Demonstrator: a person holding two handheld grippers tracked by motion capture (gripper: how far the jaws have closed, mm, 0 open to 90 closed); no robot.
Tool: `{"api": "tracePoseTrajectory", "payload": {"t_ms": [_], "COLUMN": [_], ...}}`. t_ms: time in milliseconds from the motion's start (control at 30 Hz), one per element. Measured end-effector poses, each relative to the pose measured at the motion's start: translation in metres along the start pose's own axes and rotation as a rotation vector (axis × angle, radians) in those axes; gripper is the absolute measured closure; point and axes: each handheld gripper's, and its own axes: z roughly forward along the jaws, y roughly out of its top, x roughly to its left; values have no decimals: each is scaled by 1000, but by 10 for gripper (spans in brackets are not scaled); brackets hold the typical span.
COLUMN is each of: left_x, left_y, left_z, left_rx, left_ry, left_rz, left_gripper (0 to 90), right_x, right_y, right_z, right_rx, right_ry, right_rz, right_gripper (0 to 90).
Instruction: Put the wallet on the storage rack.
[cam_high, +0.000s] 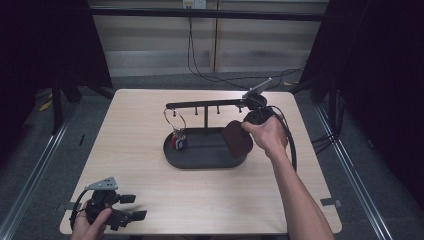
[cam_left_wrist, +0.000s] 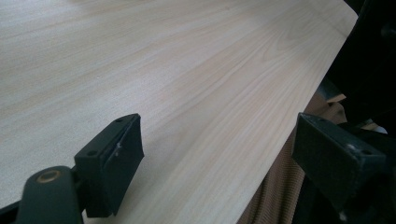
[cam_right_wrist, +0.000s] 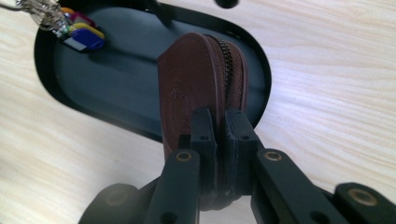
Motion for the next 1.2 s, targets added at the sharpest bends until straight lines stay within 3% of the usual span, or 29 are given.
{"api": "tracePoseTrajectory", "payload": {"t_ms": [367,567,967,1200], "left_x": [1,1,1,1], "left_y": [0,0,0,-1], "left_z": [-1,-1,0,-1], "left_rx": [-9,-5,5,4], "left_ry": [2,0,1,0], "left_rz": [-16,-12,-13,-10], "left_gripper": [163,163,163,163], "right_x": [-11,-16,-28,-27], "right_y": [0,-1,-10,-12], "right_z": [14,27,58,78], "right_rx": [-18,-38,-58,-70], "right_ry": [97,102,172,207], "right_rz": [64,100,167,173], "right_gripper": [835,836,835,833]}}
